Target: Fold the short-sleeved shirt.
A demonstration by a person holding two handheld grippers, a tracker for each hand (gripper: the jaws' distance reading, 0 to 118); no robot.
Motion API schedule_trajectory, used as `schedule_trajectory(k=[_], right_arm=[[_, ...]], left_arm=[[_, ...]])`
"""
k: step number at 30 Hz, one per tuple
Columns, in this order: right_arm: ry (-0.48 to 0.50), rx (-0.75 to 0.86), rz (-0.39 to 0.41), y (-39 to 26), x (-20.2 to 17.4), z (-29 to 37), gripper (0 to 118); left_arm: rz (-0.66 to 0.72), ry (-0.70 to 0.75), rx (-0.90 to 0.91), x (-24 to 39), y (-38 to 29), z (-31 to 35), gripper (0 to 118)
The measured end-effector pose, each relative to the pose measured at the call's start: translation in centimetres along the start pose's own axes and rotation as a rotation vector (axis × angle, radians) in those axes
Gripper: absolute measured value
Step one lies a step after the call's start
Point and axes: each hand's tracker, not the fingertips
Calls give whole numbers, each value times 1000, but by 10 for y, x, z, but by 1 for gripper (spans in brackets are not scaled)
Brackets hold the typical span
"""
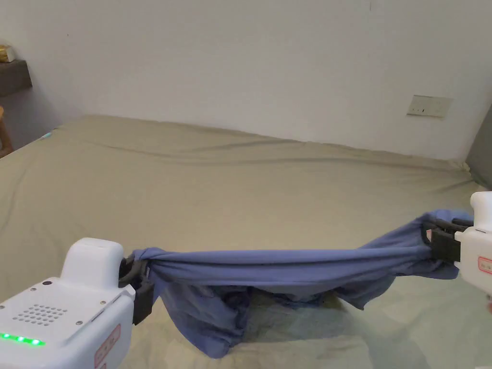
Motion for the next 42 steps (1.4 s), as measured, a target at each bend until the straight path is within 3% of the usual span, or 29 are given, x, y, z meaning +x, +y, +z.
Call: schedule_trajectory(k=[9, 14, 22, 31, 42], right_arm=[[-54, 277, -139, 53, -10, 118, 15], [-134, 411, -70, 82, -31, 164, 15], [-169, 518, -65, 136, -38, 200, 15], [-255, 551, 33, 190, -29, 179, 15], [-351, 473, 88, 245, -5, 77, 15]], left_arm=[[-57, 7, 222, -2, 94, 41, 8], [-111, 29, 325, 1, 150, 68, 8], [-178, 17, 393, -3, 216, 93, 8], [-292, -7, 366, 1, 266, 59, 8], [-397, 20, 290, 19, 332, -44, 8]])
